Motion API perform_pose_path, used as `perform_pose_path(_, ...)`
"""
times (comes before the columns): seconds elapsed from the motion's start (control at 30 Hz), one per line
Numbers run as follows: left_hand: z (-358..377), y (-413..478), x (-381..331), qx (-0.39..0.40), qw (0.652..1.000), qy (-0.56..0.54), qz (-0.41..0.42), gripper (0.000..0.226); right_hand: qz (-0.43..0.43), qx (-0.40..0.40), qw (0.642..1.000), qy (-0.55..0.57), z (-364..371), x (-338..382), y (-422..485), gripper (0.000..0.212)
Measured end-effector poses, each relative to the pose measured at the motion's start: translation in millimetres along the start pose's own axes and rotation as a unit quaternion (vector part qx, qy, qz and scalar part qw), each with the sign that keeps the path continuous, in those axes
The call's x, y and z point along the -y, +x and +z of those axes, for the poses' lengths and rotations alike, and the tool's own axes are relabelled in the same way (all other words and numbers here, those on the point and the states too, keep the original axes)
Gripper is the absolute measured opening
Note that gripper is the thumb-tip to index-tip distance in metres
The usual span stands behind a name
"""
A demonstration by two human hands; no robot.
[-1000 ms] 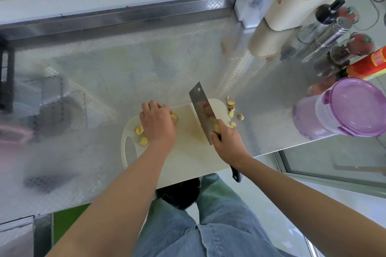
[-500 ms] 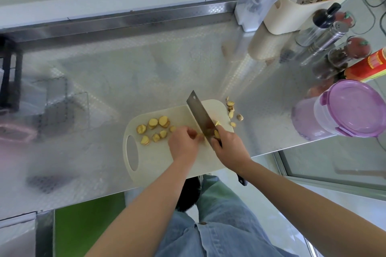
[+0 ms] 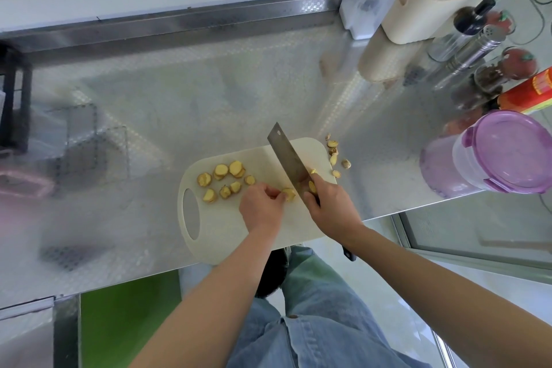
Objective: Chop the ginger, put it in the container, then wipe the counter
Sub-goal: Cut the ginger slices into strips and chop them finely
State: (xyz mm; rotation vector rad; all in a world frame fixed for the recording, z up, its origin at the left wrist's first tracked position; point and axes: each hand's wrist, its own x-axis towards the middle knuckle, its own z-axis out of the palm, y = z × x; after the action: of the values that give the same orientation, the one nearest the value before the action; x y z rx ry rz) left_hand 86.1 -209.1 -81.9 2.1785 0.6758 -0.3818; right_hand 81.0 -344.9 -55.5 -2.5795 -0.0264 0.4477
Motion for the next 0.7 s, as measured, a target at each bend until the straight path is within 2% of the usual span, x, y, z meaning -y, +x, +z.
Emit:
perform_pose_path(0.17,0.3,0.1,-0.8,0.006,1.000,-0.011,-0.005,0.013,-0.013,0.027,0.999,-0.011,-2.6,3.8,2.6,0.014)
perform_pose_path(0.3,-1.4,0.4,-2.1,0.013,1.000,-0.014,-0.005,0.010,-0.015,0.052,0.997,-0.045,1.1,5.1,-1.0,0.005)
perform_pose_path(0.47,-3.1,2.2,-2.3,0.028,0.999,-0.015,0.004,0.008,-0.015,0.060,0.996,-0.068,7.0,7.9,-2.2,0.016)
perform_pose_path(0.7,-5.6,6.2,-3.4,0.050,0.999,0.000,0.008,0.010,0.016,0.047,0.997,-0.066,14.8,10.4,-2.8,0.019)
